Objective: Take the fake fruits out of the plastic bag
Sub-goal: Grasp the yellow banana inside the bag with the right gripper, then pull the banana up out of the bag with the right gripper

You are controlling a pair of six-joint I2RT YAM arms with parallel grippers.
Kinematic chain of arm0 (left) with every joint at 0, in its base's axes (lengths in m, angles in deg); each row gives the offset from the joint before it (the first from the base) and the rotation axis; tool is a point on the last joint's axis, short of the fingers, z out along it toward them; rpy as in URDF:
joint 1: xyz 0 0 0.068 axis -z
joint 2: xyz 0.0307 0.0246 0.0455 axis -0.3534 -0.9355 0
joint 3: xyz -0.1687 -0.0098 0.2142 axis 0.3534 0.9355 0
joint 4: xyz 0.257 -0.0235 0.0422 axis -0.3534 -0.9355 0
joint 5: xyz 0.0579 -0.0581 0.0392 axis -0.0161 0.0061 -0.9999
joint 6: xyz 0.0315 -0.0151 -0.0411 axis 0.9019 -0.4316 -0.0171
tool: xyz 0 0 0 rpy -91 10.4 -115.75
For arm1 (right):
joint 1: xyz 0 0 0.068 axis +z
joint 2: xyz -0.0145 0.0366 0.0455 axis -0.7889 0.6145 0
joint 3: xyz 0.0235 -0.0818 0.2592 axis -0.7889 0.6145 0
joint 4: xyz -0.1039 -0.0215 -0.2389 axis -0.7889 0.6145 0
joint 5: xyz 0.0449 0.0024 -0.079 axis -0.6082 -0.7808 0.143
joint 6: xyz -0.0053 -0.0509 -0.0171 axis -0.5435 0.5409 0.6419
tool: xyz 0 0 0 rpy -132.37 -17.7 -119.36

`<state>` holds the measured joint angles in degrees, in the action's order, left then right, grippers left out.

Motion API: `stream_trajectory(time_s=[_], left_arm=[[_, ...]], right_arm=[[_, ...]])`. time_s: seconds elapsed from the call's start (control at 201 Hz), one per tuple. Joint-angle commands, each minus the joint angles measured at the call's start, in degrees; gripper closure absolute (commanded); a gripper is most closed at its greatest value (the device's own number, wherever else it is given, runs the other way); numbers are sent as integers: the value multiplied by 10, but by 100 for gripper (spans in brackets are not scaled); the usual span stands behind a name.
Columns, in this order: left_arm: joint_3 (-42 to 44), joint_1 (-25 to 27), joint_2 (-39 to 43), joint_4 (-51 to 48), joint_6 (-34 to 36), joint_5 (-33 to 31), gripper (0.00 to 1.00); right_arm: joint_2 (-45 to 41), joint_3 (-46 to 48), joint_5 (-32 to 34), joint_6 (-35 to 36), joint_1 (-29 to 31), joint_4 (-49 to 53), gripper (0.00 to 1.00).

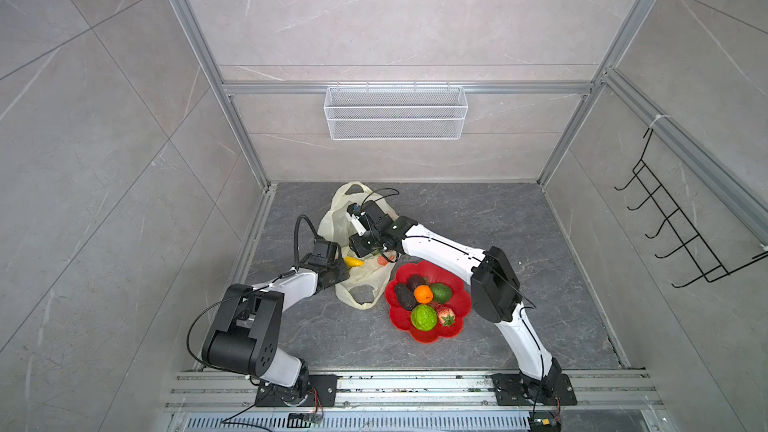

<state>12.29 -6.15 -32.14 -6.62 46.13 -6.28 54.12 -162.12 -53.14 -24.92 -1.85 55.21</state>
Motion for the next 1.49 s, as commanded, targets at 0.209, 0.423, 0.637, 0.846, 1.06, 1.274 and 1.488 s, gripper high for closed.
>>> stream_trajectory(time_s=[0.209,0.423,0.637,0.846,1.06,1.274,1.488], left_arm=[[3,-4,17,20,-15,12,54],[3,-4,18,21,-15,11,54],[3,-5,20,20,-15,11,55],[3,-5,18,19,-17,9,65],[5,-21,20,13,-28,4,81],[12,-43,17,28,-40,29,86],[11,-48,14,32,-38,36,88]], right_arm=[[103,-115,-20,43,7,111,55],[135,-149,-18,51,13,133,55],[186,-198,-3,60,20,165,52],[205,-242,15,60,20,188,65],[121,-160,-1,85,21,132,77],[33,-61,-26,109,21,54,77],[-14,-14,-25,99,21,-2,77]])
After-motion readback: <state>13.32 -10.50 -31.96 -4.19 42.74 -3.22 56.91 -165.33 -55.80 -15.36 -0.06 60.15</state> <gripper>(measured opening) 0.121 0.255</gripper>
